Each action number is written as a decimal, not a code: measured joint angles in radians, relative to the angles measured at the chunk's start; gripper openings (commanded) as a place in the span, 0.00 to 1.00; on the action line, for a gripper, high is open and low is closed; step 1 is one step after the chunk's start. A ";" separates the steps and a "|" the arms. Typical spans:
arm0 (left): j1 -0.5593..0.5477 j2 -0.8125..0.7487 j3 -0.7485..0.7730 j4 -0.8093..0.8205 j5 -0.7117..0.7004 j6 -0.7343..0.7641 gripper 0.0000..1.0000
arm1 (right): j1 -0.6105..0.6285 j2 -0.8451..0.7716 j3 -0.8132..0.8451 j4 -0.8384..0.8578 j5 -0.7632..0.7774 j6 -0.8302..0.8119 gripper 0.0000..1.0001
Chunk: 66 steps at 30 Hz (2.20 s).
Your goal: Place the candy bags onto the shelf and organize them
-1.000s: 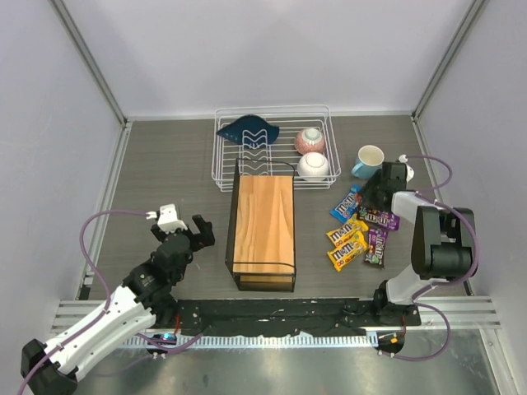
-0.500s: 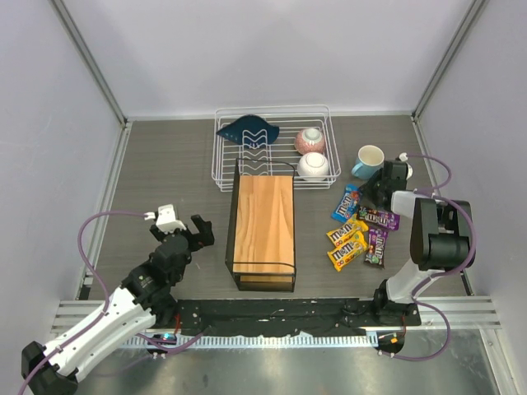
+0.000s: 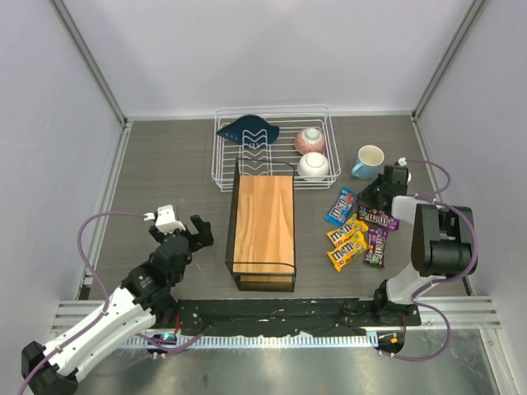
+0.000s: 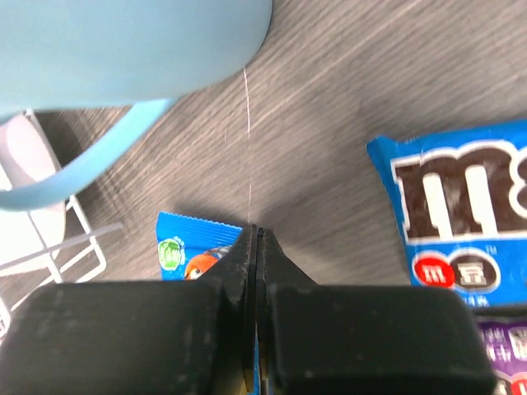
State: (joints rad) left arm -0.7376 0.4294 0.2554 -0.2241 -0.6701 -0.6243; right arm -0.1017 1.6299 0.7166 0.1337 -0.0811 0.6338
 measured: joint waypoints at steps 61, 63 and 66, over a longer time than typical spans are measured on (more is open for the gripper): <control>0.000 -0.110 0.177 -0.257 -0.061 -0.053 1.00 | -0.033 -0.322 -0.188 -0.013 0.008 0.187 0.58; 0.000 -0.112 0.173 -0.252 -0.061 -0.050 1.00 | -0.033 -0.298 -0.187 -0.005 0.023 0.196 0.58; 0.000 -0.112 0.166 -0.245 -0.059 -0.048 1.00 | -0.033 -0.274 -0.187 0.000 0.055 0.203 0.58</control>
State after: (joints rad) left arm -0.7376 0.3176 0.4210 -0.4694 -0.7288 -0.6720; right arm -0.1349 1.3563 0.5297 0.1333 -0.0261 0.8371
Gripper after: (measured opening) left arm 0.996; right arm 0.581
